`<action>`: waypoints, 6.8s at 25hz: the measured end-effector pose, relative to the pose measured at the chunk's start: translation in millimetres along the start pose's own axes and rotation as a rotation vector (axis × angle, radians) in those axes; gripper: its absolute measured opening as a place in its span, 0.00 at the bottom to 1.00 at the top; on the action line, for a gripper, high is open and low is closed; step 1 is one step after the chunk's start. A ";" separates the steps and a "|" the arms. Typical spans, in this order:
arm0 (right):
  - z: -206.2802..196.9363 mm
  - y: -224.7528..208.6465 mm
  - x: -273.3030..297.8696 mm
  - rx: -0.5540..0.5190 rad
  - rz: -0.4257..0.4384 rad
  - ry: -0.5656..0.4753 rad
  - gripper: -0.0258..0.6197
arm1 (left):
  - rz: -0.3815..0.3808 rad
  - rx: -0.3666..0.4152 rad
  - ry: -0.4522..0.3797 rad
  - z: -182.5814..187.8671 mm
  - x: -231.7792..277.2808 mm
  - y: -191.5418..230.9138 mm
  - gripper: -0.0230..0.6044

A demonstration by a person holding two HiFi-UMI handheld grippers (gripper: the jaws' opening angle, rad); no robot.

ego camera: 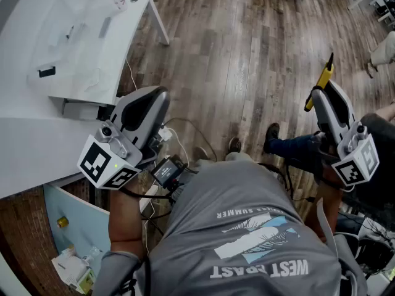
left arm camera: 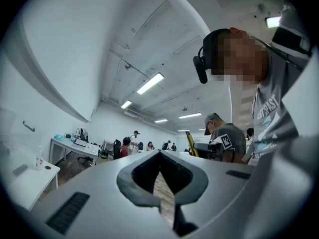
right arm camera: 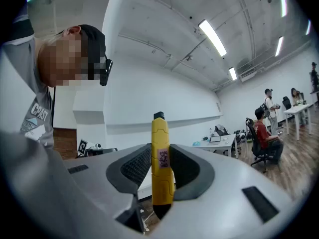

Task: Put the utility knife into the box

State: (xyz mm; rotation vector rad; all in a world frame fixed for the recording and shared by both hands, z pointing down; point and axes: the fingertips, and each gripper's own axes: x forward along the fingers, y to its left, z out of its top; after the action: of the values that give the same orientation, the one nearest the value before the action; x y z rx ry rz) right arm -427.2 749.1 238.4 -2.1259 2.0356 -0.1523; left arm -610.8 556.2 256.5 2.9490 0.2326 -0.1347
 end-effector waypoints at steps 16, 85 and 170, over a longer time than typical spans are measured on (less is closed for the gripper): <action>-10.8 4.3 39.2 0.000 -0.033 0.015 0.23 | -0.031 -0.030 -0.019 -4.0 -9.7 42.6 0.05; 46.1 -413.9 175.9 0.013 -0.175 -0.001 0.23 | -0.038 -0.043 0.072 -15.1 405.8 275.8 0.05; 112.3 -763.4 919.8 -0.071 0.658 0.200 0.23 | 0.857 0.063 -0.205 68.9 565.8 825.3 0.05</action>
State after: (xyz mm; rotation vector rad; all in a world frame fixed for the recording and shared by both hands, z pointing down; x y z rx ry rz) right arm 387.6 -132.7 234.3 -1.4063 2.7677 -0.1970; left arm 75.3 -175.2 271.8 2.7772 -1.0504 -0.3130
